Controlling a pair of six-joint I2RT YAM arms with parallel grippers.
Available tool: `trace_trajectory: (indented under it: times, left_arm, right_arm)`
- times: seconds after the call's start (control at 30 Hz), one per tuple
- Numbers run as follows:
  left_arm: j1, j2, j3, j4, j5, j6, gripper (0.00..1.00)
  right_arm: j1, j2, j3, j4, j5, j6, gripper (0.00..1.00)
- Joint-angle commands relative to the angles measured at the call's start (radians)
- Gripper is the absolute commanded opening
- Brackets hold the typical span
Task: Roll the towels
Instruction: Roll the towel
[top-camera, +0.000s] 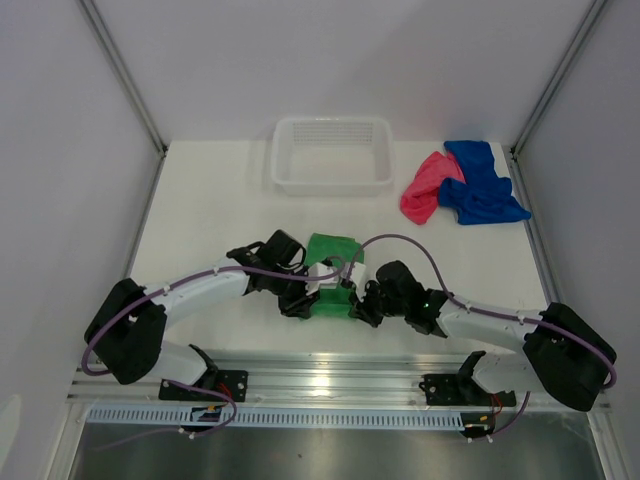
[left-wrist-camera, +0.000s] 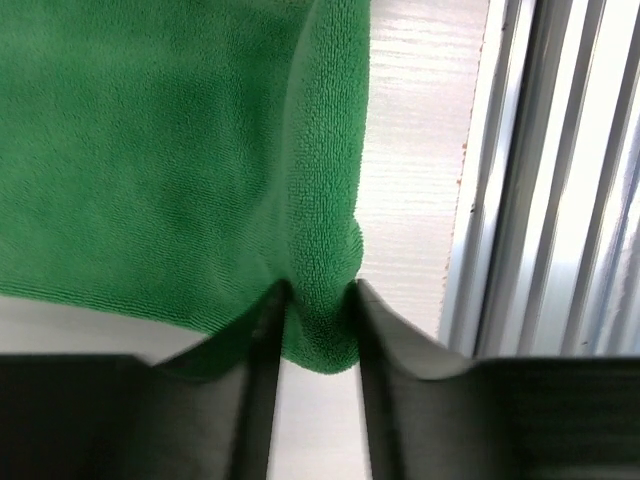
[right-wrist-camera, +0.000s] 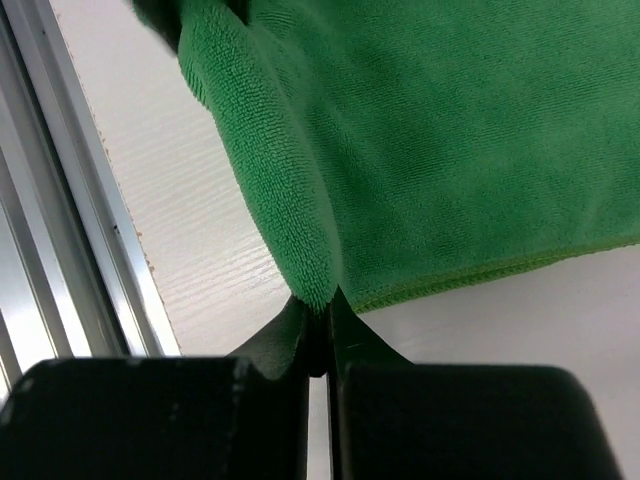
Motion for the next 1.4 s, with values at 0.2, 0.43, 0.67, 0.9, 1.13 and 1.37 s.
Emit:
trace_trajectory:
  times: [0.2, 0.43, 0.67, 0.9, 1.13, 1.37]
  left_arm:
    - [0.004, -0.025, 0.039, 0.000, 0.003, -0.028, 0.51]
    - [0.004, -0.032, 0.029, -0.010, -0.046, -0.040, 0.51]
    - [0.007, -0.014, 0.061, -0.049, -0.095, -0.057, 0.14]
    - [0.007, 0.098, 0.114, -0.088, -0.150, -0.050, 0.06]
    - [0.030, 0.218, 0.206, -0.116, -0.206, -0.082, 0.07]
    - [0.045, 0.317, 0.262, -0.159, -0.212, -0.077, 0.13]
  right_arm:
    - [-0.062, 0.004, 0.074, -0.032, -0.109, 0.036, 0.00]
    - [-0.077, 0.041, 0.090, -0.044, -0.167, 0.041, 0.00]
    - [-0.115, 0.088, 0.116, -0.082, -0.276, 0.062, 0.01]
    - [-0.169, 0.157, 0.168, -0.115, -0.319, 0.091, 0.03]
    - [-0.215, 0.234, 0.209, -0.161, -0.287, 0.157, 0.16]
    - [-0.228, 0.268, 0.225, -0.159, -0.247, 0.189, 0.26]
